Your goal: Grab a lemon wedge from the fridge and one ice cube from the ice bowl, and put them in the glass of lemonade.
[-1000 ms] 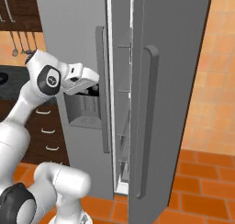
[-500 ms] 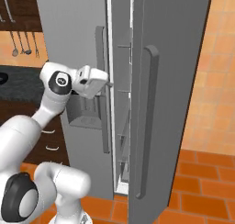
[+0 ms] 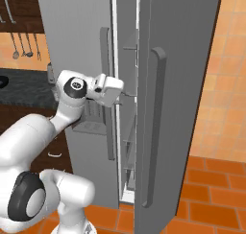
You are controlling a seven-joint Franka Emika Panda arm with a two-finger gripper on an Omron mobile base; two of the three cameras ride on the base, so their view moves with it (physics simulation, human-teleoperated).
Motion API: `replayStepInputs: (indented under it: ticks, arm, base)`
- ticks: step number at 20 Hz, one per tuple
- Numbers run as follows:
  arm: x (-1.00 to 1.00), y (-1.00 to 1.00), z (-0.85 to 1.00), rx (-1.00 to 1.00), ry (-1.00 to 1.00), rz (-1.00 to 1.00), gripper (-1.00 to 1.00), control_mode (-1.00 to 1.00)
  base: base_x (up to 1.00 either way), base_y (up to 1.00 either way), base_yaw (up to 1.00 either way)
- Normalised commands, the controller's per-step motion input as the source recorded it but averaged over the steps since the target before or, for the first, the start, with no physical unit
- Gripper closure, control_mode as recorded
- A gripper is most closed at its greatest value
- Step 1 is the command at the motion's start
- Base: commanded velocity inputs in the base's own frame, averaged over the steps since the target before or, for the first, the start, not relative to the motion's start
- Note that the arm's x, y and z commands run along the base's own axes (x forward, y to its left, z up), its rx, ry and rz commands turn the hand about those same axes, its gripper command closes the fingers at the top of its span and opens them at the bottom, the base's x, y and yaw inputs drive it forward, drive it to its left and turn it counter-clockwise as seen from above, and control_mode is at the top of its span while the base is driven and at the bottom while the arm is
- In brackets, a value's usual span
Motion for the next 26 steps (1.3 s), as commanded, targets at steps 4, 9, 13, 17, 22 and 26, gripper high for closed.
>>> replayStepInputs:
  ticks: [4,9,13,17,22,26]
  arm:
    - [-0.01,-0.75,0.00,-0.01,0.04,-0.13,-1.00,-1.00]
    - [-0.04,-0.81,0.00,0.00,-0.02,-0.12,-1.00,-1.00]
    - [-0.10,-0.82,0.00,0.00,-0.12,-0.09,-1.00,-1.00]
    - [-0.03,-0.82,0.00,0.00,-0.18,-0.07,-1.00,-1.00]
    - [0.00,-0.65,0.00,0.00,-0.23,-0.01,-1.00,-1.00]
    - [0.00,-0.57,0.00,0.00,-0.23,-0.01,-1.00,-1.00]
  base:
    - [0.00,0.00,0.00]
    - [0.00,0.00,0.00]
    - [0.00,0.00,0.00]
    - [0.00,0.00,0.00]
    - [0.00,0.00,0.00]
    - [0.00,0.00,0.00]
